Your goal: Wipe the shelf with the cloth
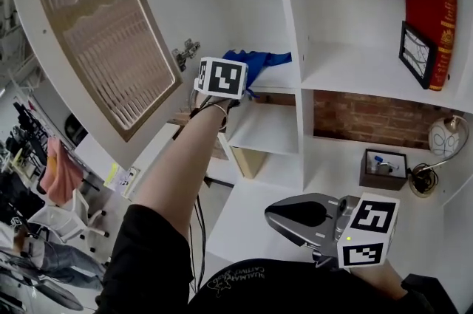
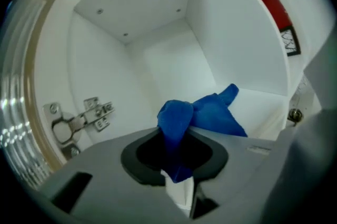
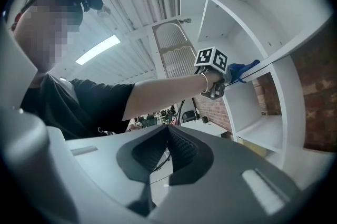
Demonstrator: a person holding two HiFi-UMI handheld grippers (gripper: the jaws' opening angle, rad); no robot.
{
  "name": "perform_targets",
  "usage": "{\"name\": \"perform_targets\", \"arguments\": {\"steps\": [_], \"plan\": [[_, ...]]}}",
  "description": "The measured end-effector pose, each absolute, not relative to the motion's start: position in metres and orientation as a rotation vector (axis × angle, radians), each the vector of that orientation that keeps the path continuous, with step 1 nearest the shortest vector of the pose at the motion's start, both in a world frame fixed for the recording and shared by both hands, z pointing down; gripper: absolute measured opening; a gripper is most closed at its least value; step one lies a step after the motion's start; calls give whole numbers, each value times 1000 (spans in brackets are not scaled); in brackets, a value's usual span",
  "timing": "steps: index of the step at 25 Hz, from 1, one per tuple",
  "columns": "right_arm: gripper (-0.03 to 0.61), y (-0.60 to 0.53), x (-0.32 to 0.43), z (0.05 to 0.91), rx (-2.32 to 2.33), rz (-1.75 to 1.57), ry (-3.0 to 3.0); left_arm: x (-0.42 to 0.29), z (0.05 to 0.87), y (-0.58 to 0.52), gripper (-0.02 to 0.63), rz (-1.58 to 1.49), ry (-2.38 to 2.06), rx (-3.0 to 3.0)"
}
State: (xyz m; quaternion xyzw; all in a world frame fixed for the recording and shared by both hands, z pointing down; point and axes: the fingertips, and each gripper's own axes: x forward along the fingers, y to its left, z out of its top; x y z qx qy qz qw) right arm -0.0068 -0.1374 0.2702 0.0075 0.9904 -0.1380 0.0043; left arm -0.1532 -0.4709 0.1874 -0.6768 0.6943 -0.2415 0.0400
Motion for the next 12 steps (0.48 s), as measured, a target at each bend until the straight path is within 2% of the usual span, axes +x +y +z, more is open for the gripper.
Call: {"name": "perform_targets", "arguments": {"steps": [2, 5, 12], "plan": [[9, -135, -5, 271, 38, -433, 3098, -120, 189, -470, 52, -821, 2012, -2106], [9, -129, 2, 272, 40, -421, 3096, -80, 188, -469, 50, -787, 1942, -2193], [9, -126, 34, 293, -40, -493, 3058, -52, 188, -469, 52, -682, 1962, -2275]]}}
